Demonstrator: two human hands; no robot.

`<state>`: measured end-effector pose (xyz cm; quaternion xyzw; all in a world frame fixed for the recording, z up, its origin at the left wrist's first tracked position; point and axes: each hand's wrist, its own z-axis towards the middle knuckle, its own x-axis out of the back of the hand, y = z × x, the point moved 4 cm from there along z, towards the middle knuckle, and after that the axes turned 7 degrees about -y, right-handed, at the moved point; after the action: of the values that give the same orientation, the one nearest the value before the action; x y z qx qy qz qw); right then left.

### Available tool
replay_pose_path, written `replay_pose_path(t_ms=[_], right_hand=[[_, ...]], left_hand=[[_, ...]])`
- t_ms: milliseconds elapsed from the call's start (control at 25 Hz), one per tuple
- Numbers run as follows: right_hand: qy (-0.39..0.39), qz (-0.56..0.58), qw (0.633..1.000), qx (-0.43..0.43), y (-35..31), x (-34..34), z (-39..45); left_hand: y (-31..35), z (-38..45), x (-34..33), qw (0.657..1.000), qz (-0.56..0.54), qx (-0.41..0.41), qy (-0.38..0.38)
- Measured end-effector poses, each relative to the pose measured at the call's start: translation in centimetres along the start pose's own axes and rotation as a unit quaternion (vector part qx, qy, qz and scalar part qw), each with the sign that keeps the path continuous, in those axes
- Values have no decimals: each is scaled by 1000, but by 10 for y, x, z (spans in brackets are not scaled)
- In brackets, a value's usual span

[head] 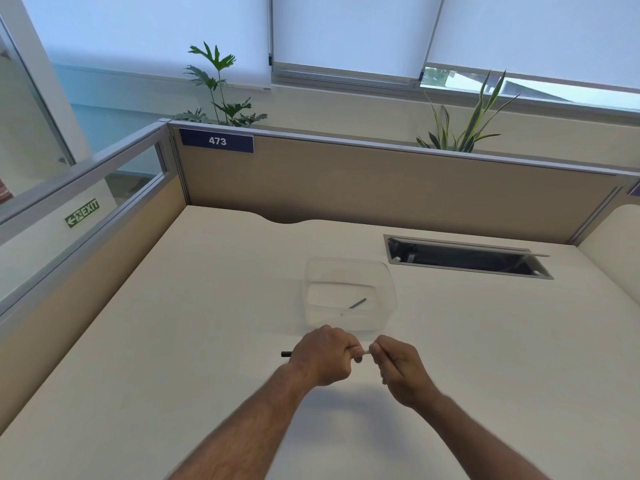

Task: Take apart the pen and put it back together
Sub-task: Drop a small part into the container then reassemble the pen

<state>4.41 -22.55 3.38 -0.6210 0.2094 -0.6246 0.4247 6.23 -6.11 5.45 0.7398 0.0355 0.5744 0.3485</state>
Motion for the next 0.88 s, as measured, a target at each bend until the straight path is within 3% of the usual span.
replay_pose_path(t_ms=[240, 440, 560, 720, 880], right_hand=[[-48, 188, 972, -131, -2, -9, 2], [-85, 217, 963, -134, 0, -3, 5], [-46, 152, 985, -66, 2, 7, 1], [-34, -34, 999, 15, 0, 12, -2], [14, -64, 997, 51, -3, 9, -2]], left_hand=[[5, 2, 2, 1000, 8, -9, 18], [7, 3, 3, 1000, 4, -20, 24], [5, 4, 3, 1000, 0, -14, 24], [3, 5, 3, 1000, -6, -9, 15], [4, 4, 1, 1000, -14, -16, 2]])
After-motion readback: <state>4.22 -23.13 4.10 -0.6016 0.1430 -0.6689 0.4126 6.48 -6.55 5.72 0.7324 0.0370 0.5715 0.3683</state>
